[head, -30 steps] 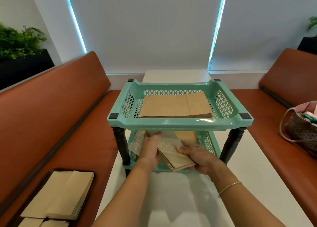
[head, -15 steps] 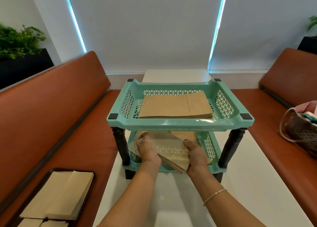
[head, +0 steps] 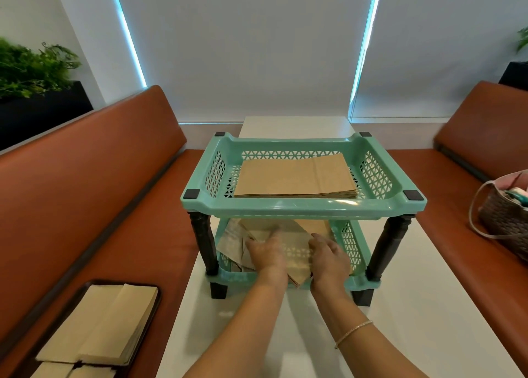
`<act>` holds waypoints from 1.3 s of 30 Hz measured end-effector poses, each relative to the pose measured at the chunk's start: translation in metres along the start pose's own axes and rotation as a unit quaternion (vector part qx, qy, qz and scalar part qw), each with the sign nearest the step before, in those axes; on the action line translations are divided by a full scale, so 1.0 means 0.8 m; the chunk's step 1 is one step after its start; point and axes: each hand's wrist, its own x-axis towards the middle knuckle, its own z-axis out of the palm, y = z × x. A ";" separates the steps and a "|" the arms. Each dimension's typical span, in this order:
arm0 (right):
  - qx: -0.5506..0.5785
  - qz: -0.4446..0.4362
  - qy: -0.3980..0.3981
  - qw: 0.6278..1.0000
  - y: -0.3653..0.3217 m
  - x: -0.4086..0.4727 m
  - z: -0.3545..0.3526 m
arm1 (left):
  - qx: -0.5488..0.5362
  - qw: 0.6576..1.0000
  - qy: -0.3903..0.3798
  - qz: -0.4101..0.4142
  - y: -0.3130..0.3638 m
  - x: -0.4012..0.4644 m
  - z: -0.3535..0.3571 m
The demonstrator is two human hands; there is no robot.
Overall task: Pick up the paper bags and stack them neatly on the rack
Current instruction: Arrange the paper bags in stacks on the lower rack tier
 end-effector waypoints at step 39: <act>-0.461 -0.128 -0.087 0.874 -0.050 0.070 -0.033 | 0.791 0.510 -0.243 0.236 0.027 0.078 0.002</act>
